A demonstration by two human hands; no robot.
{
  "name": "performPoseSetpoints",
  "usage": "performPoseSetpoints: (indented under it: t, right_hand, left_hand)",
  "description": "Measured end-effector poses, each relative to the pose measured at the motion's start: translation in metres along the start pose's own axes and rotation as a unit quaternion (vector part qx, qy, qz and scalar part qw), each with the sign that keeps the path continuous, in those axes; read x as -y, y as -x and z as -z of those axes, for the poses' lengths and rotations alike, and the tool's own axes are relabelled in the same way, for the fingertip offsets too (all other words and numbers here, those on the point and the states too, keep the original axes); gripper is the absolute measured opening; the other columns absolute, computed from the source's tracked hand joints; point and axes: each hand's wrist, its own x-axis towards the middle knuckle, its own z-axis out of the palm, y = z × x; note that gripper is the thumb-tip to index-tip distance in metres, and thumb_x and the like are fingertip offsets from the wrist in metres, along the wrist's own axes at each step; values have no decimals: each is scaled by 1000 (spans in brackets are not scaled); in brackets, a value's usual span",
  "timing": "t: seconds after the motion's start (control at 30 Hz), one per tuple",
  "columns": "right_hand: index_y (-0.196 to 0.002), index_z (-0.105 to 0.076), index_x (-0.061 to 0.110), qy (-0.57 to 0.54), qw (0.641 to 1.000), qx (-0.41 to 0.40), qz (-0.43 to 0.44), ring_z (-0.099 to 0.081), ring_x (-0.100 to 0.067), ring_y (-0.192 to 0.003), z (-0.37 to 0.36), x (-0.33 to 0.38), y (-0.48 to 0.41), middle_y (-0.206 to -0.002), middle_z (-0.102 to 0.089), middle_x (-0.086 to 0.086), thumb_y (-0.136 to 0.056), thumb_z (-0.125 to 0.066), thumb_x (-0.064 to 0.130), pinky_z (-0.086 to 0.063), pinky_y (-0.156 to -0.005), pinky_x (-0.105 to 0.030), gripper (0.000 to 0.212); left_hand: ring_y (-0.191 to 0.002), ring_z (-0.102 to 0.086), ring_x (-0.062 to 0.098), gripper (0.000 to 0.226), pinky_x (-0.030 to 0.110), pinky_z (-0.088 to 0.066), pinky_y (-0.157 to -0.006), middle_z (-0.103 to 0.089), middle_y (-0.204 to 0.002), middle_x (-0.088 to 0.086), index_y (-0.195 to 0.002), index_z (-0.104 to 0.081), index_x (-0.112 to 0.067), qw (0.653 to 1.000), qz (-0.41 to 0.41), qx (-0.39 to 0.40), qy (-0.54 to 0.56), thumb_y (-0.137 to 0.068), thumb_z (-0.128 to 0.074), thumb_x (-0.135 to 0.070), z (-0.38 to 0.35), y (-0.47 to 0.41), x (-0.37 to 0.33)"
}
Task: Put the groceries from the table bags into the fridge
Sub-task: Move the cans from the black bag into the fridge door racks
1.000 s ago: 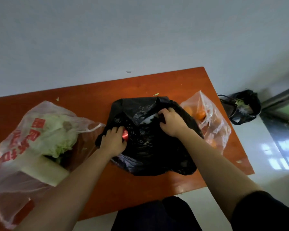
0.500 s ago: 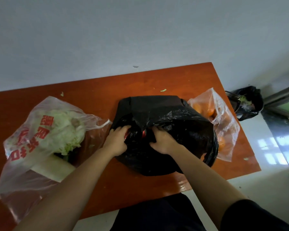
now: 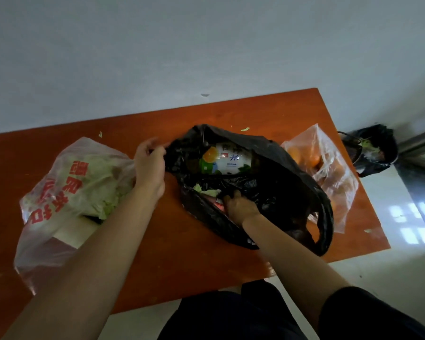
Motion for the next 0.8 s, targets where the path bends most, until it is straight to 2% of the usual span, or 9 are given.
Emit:
performPoseSetpoints:
  t: [0.17,0.27,0.4,0.47,0.53,0.6,0.67,0.73,0.8]
  right_hand:
    - [-145,-43,7,-35,998,13,-47,-52,-40,-127,15,-33,18,-145,-38,-20,-98,-56,16,-49,-102,-46,49]
    - [-143,-46,6,-69,995,1,-68,-53,-39,-128,17,-56,24,-143,-46,-21,-100,-51,18,-48,-104,-45,45]
    - [-154,-29,14,-158,983,-17,-87,-46,-40,-134,20,-75,26,-151,-39,-19,-91,-65,41,-44,-109,-46,77]
    - [-156,-23,18,-234,967,-68,-80,-46,-42,-133,27,-79,25,-152,-34,-19,-85,-71,51,-44,-108,-47,92]
    - [-156,-24,16,-280,948,-131,-80,-47,-41,-132,34,-81,21,-152,-36,-20,-88,-72,42,-45,-106,-47,87]
    - [-154,-26,13,-310,932,-170,-84,-48,-41,-131,43,-83,18,-148,-41,-20,-91,-68,34,-46,-104,-45,79]
    - [-155,-25,12,-318,928,-177,-79,-46,-41,-131,49,-86,19,-148,-40,-20,-93,-65,30,-45,-104,-43,76]
    - [-154,-28,15,-294,941,-155,-65,-46,-40,-132,50,-89,23,-149,-40,-19,-94,-63,28,-45,-105,-42,71]
    - [-152,-34,18,-253,961,-107,-43,-48,-37,-130,42,-90,26,-146,-46,-17,-94,-62,28,-46,-104,-41,66]
  left_hand:
    - [-104,-63,13,30,17,-51,-79,-65,-107,-4,-120,-63,-12,986,-140,33,-88,-91,-61,-15,-25,3,-30]
    - [-117,-56,16,38,34,-47,-101,-59,-120,-3,-122,-60,-15,939,-267,72,-205,-90,-62,-36,-37,10,-34]
    - [-126,-44,26,39,35,-33,-108,-54,-127,11,-119,-60,-9,789,-498,22,-358,-91,-63,-37,-57,31,-32]
    - [-113,-48,29,36,37,-36,-98,-57,-114,17,-108,-63,-5,707,-601,-19,-372,-89,-66,-34,-66,43,-29]
    - [-93,-52,27,26,36,-40,-83,-59,-95,14,-93,-63,-3,650,-669,56,-356,-89,-67,-29,-72,54,-19]
    - [-78,-56,23,20,32,-45,-70,-59,-82,6,-84,-63,-6,617,-666,208,-365,-93,-62,-24,-73,56,-3]
    - [-85,-60,21,19,29,-50,-71,-61,-91,3,-97,-66,-9,587,-600,303,-452,-95,-58,-27,-74,46,12]
    - [-114,-55,29,43,38,-49,-91,-56,-123,8,-131,-54,-14,552,-489,303,-604,-94,-57,-35,-74,25,23]
    - [-126,-48,36,76,46,-42,-101,-48,-136,14,-150,-30,-19,546,-339,261,-720,-87,-64,-44,-72,2,25]
